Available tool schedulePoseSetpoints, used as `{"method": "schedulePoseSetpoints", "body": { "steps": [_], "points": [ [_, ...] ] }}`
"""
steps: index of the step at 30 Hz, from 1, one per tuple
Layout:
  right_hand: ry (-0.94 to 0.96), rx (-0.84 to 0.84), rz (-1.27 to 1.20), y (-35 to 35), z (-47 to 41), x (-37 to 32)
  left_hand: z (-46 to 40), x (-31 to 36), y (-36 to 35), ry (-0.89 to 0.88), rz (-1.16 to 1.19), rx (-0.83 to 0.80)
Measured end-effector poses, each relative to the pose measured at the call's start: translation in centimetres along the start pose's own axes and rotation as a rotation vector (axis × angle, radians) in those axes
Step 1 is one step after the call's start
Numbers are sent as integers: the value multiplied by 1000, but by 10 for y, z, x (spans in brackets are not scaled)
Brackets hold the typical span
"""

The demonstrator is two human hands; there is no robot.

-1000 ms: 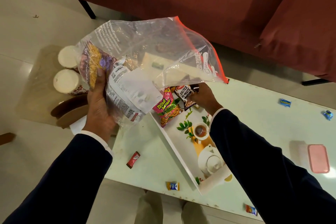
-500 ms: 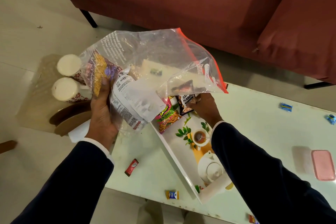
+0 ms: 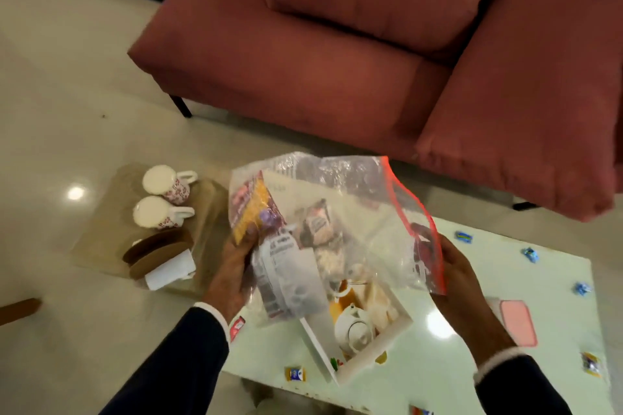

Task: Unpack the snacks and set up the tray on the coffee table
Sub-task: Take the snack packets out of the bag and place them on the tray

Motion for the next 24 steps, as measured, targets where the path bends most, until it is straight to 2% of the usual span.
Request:
{"method": "schedulePoseSetpoints", "body": {
  "steps": [2, 6, 9, 11, 13, 14, 16, 17, 18, 20, 22, 24],
  "points": [
    [-37, -33, 14, 25, 26, -19, 25, -4, -20, -10, -46, -7],
    [66, -102, 206, 67, 73, -69, 71, -4, -62, 6, -150, -25],
    [203, -124, 377, 93, 93, -114, 96, 5, -90, -3, -199, -18],
    [312, -142, 385, 111, 107, -141, 112, 11, -107, -22, -192, -12],
    [352, -209, 209, 124, 119, -159, 123, 15, -122, -36, -192, -23],
    [351, -272, 37, 130, 126, -166, 129, 17, -130, -45, -193, -26],
    [278, -469, -326, 134, 139, -174, 139, 18, -144, -52, -196, -38],
    [240, -564, -392, 133, 144, -177, 142, 19, -150, -57, -199, -35],
    [230, -628, -347, 130, 147, -182, 146, 19, -155, -67, -204, -31],
    [250, -682, -56, 123, 147, -180, 152, 17, -164, -55, -200, -37],
    [215, -642, 198, 119, 139, -168, 156, 12, -169, -15, -179, -34],
    [87, -543, 153, 117, 132, -154, 160, 9, -174, 2, -154, -22]
  ]
}}
Point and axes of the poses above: each hand's wrist, its own z-axis away from the middle knuckle, its own y-axis out of the back of the hand, x = y × z, the point moved 5 cm from there along -z, towards the middle knuckle, and after that the axes turned 14 degrees about z, right-handed, at the moved point
